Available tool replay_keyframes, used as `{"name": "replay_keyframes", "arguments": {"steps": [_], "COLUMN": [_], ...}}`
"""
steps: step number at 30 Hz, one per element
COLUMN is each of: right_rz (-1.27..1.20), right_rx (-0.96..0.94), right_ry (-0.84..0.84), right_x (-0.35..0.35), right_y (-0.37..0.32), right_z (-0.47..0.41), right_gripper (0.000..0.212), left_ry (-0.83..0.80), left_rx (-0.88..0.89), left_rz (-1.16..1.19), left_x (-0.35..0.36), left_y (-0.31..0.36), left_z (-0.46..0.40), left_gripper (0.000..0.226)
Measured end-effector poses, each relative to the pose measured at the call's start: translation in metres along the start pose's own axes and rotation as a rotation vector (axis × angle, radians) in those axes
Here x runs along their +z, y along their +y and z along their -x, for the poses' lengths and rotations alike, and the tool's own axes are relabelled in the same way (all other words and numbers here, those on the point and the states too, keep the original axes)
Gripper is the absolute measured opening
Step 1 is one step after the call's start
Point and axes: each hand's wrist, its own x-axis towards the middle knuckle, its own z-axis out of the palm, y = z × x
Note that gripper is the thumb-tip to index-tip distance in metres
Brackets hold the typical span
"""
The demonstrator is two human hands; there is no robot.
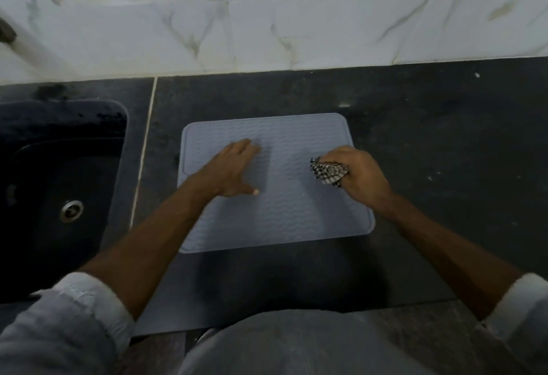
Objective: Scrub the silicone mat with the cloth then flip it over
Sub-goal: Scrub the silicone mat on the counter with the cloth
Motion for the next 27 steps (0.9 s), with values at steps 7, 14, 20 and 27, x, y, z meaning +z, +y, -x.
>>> {"name": "replay_keyframes", "arguments": {"steps": [7,14,20,27], "right_rz": [0.182,0.308,0.529,0.510], "right_rx": [0.108,0.133,0.202,0.216], "right_ry": [0.036,-0.039,-0.190,-0.189], "right_x": [-0.031,-0.024,0.001,0.001], "right_y": [0.036,0.055,0.077,0.069], "right_z": [-0.054,-0.116,-0.124,-0.053], "right_gripper": [0.026,0.020,0.027,0.040], "left_ry": [-0.110,-0.236,-0.299,-0.270], "left_rx": [0.093,-0.014,-0.033,0.019], "left_rz": [-0.103,-0.166,-0.139,-0.101], "left_x": [0.001,-0.007,0.004,0.007], "left_y": [0.072,0.069,0.057,0.052], "left_z": [-0.100,-0.135,-0.145,-0.145], "left_gripper": [0.127,0.138,0.140,0.137]}}
